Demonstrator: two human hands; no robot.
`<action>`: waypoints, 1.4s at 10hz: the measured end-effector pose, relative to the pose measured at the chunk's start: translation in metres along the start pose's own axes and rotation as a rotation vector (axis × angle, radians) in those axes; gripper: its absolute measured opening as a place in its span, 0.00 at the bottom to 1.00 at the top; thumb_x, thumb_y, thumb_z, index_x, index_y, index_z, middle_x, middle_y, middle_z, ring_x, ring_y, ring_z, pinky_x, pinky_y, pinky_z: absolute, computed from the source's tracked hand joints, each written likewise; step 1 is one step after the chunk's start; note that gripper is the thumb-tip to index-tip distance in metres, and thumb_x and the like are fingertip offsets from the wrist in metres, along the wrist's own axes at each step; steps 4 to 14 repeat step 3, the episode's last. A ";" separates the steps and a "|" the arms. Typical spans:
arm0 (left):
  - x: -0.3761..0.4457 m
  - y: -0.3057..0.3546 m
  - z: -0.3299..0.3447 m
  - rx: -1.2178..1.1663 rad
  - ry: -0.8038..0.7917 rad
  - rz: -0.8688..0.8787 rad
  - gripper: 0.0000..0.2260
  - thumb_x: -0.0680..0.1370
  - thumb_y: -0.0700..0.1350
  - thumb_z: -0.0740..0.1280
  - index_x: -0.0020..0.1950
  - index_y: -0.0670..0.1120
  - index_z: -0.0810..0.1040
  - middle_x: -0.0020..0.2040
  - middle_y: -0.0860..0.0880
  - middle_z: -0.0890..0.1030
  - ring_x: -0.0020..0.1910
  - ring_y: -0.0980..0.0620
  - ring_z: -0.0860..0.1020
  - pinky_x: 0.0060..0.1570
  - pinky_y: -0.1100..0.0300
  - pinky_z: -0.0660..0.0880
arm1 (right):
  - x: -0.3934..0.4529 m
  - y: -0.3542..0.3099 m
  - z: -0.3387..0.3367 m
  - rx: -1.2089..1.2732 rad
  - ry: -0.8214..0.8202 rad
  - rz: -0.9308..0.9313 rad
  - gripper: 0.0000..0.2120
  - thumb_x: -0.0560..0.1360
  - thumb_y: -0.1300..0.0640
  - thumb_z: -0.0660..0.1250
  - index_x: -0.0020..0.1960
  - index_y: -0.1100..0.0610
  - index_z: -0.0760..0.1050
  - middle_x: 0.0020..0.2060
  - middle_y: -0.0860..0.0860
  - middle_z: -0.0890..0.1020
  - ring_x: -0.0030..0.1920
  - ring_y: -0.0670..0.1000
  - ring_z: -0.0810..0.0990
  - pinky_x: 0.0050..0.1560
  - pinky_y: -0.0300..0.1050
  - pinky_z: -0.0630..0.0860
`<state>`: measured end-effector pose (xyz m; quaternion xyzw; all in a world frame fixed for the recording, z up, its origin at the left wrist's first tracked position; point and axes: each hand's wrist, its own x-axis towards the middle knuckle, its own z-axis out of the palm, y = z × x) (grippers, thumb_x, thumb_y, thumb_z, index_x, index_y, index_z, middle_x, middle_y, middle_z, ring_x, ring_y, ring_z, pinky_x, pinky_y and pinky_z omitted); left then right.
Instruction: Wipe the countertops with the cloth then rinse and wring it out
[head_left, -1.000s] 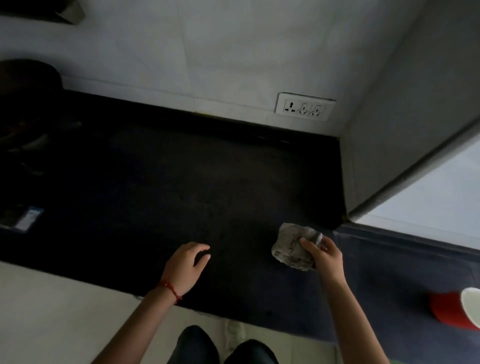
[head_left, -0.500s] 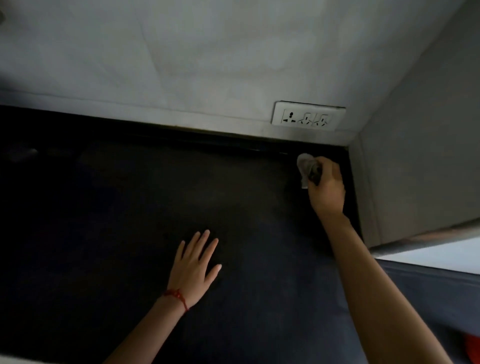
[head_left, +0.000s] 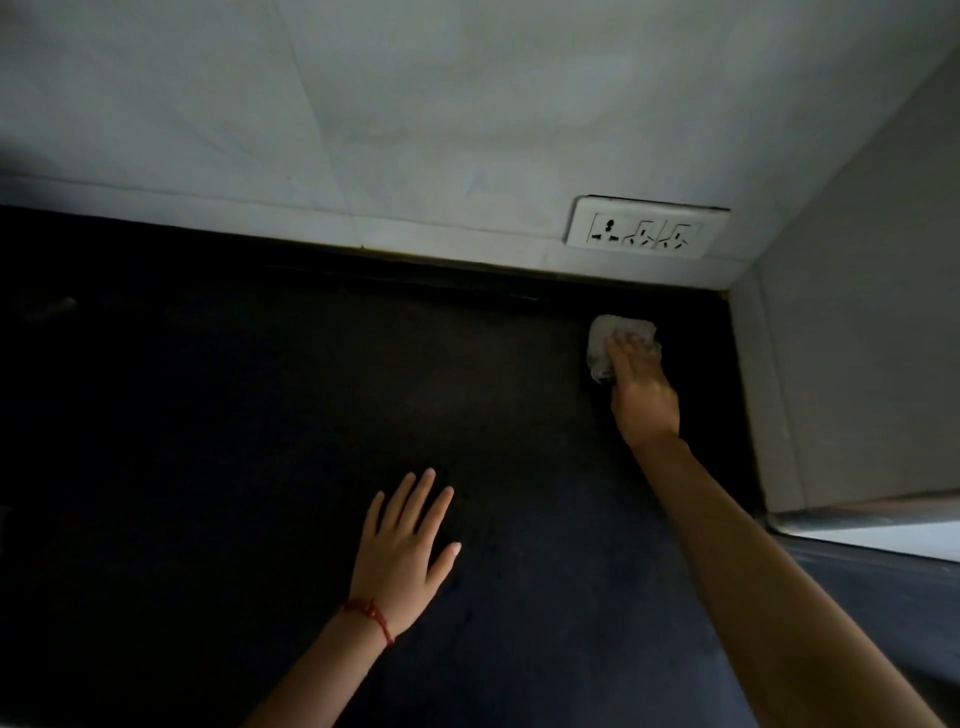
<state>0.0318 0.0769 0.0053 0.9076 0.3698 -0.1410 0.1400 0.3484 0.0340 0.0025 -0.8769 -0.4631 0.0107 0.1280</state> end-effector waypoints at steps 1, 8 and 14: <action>0.000 0.000 -0.003 0.004 -0.026 -0.016 0.28 0.77 0.60 0.38 0.67 0.50 0.66 0.68 0.46 0.73 0.65 0.45 0.73 0.60 0.45 0.72 | 0.014 0.002 0.000 0.081 -0.010 0.058 0.27 0.70 0.75 0.60 0.68 0.65 0.64 0.69 0.65 0.66 0.71 0.62 0.64 0.70 0.44 0.51; 0.001 -0.001 -0.003 -0.052 0.034 0.037 0.24 0.76 0.60 0.49 0.67 0.50 0.67 0.68 0.46 0.73 0.66 0.45 0.73 0.60 0.44 0.74 | 0.004 0.000 -0.020 0.170 -0.119 0.000 0.30 0.73 0.64 0.64 0.72 0.59 0.59 0.73 0.60 0.60 0.74 0.59 0.55 0.75 0.56 0.48; 0.001 -0.001 -0.003 -0.052 0.034 0.037 0.24 0.76 0.60 0.49 0.67 0.50 0.67 0.68 0.46 0.73 0.66 0.45 0.73 0.60 0.44 0.74 | 0.004 0.000 -0.020 0.170 -0.119 0.000 0.30 0.73 0.64 0.64 0.72 0.59 0.59 0.73 0.60 0.60 0.74 0.59 0.55 0.75 0.56 0.48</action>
